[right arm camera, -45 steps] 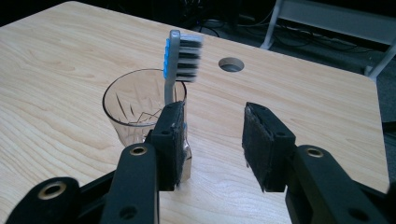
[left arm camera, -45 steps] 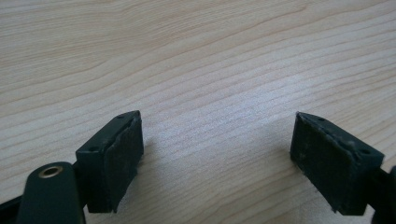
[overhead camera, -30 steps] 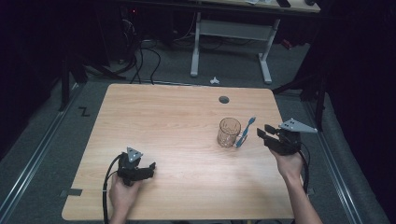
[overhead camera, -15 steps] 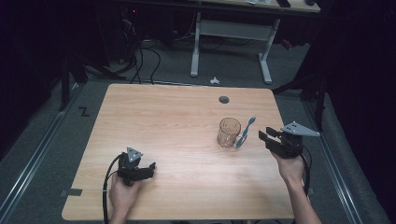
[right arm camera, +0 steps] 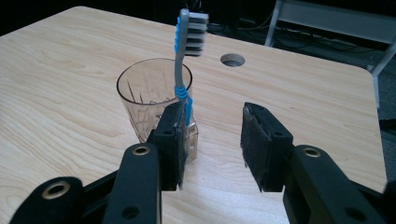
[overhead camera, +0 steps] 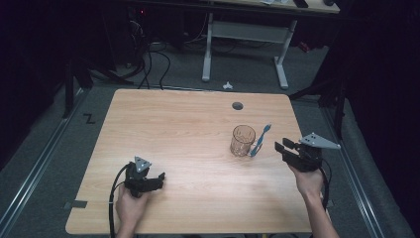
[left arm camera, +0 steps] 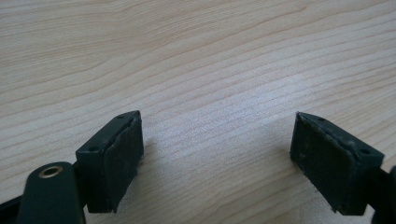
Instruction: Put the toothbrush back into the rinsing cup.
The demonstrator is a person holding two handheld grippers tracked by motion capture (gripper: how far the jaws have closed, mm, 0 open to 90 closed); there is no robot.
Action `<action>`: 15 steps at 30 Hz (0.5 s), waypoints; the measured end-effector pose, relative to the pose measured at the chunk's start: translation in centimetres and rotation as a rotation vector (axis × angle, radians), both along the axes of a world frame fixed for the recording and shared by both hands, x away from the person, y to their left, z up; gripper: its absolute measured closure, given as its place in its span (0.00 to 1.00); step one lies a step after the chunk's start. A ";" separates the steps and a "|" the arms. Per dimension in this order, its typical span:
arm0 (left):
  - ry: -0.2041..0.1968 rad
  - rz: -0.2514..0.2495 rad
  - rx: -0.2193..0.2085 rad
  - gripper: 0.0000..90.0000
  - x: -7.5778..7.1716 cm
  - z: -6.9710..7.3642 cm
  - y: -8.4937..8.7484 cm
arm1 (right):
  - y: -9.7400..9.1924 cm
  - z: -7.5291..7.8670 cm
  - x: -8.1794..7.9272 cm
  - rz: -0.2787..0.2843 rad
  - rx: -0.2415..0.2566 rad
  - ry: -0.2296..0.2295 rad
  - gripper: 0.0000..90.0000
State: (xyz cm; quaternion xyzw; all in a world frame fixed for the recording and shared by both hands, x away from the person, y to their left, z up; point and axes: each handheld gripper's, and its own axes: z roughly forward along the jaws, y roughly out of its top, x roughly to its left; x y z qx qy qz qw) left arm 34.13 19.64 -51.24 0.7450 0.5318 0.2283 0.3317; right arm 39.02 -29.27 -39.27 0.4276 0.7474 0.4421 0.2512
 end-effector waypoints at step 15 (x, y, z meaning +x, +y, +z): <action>0.000 0.000 0.000 0.20 0.0 0.0 0.0 | -0.1 -0.8 -0.9 0.003 0.007 0.010 0.68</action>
